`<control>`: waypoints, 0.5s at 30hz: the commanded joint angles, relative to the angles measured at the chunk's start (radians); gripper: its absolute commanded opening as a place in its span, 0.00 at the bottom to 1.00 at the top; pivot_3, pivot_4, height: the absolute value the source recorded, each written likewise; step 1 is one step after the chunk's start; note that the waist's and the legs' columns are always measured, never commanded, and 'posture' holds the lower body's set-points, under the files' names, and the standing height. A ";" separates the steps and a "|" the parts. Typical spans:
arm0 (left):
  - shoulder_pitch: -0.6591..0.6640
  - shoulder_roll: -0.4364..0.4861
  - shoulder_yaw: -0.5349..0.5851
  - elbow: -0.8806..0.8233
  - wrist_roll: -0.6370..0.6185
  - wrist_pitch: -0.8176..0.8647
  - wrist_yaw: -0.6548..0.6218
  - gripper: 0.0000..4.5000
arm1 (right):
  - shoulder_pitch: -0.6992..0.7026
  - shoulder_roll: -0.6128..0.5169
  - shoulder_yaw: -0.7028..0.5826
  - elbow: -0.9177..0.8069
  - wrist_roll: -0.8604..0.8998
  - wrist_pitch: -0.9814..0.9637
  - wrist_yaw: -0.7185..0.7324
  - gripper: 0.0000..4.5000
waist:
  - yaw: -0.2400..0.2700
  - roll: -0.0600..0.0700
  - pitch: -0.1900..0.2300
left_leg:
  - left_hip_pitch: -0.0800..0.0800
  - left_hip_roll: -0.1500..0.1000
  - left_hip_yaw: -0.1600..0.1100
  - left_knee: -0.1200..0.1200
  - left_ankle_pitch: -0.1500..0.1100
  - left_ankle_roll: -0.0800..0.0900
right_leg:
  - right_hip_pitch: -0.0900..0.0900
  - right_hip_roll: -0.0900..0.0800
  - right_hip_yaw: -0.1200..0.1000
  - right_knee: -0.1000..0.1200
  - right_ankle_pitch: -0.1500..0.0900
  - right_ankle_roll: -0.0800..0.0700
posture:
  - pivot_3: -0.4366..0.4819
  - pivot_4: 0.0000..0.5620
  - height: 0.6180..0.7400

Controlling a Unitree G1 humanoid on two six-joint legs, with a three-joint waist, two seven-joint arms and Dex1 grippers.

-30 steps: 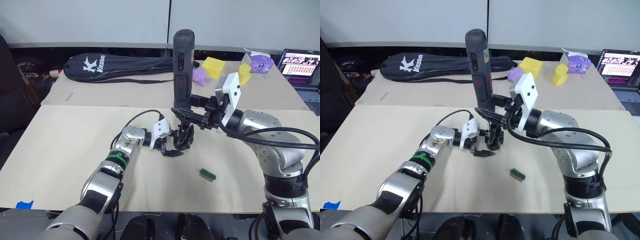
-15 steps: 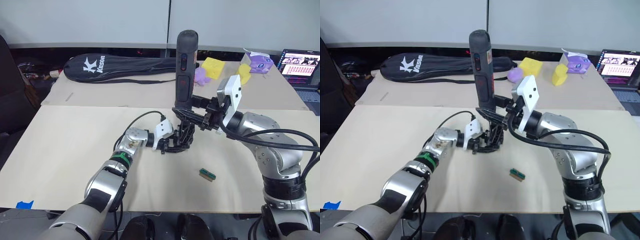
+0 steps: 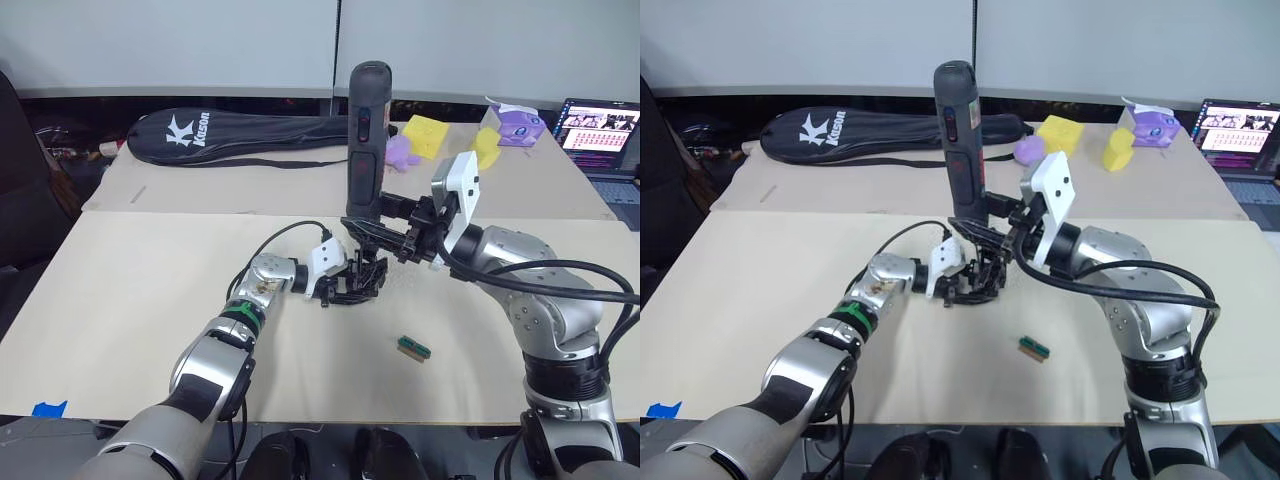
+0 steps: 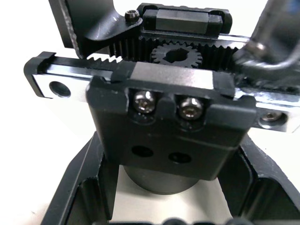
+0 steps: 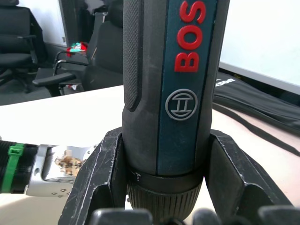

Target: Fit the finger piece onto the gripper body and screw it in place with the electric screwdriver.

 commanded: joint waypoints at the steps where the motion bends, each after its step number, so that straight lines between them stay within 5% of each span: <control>1: -0.024 0.002 0.014 0.003 0.006 -0.002 0.019 0.52 | -0.021 0.009 0.002 -0.044 0.027 0.009 -0.002 0.43 | 0.000 0.000 0.000 | 0.000 0.000 0.000 0.000 0.000 0.000 | 0.000 0.000 0.000 0.000 0.000 0.000 | 0.48 0.27 1.00; 15: -0.027 0.006 0.022 -0.002 0.005 0.000 0.013 0.52 | 0.060 -0.032 0.028 0.110 -0.099 -0.124 0.050 0.43 | 0.000 0.000 0.000 | 0.001 0.000 0.000 0.000 0.000 0.000 | 0.001 0.000 0.000 0.000 0.000 0.000 | 0.48 0.27 1.00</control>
